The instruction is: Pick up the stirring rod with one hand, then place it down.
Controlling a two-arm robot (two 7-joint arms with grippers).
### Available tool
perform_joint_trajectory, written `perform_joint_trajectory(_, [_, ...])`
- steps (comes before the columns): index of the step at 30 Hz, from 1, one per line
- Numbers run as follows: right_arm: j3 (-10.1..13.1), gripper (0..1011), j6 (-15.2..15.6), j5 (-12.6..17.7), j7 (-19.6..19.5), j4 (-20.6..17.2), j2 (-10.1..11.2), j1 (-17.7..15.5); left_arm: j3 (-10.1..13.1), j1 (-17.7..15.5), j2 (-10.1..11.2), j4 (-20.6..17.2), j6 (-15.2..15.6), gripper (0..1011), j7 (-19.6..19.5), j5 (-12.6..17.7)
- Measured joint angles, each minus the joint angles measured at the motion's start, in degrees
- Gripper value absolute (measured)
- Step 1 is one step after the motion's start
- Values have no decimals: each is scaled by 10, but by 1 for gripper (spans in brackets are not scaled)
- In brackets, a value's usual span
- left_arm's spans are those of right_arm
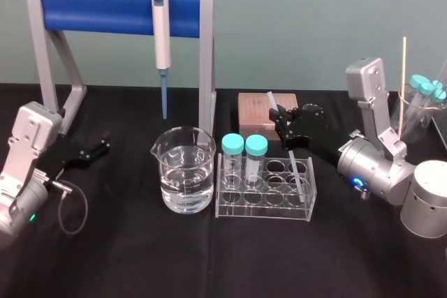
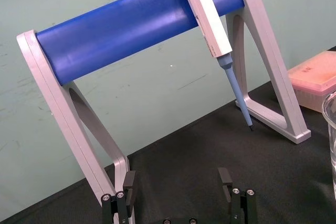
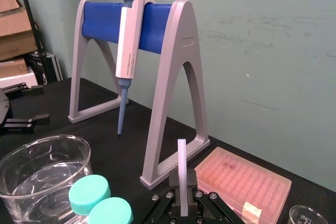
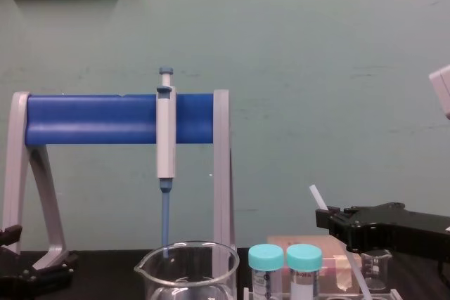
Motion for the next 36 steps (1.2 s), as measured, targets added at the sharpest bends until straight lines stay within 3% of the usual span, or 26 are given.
perform_joint_trajectory(8, [1, 67, -3, -1, 0, 0, 0, -1, 0, 0, 0, 0, 0, 1000, 0, 0])
perform_joint_trajectory(15, [22, 67, -83, -1, 10, 5, -13, -21, 0, 0, 0, 0, 0, 1000, 0, 0])
perform_joint_trajectory(20, [36, 67, -111, 5, 19, 4, -20, -33, 0, 0, 0, 0, 0, 1000, 0, 0])
perform_joint_trajectory(36, [86, 67, -158, 35, 38, -71, -25, -65, 0, 0, 0, 0, 0, 1000, 0, 0])
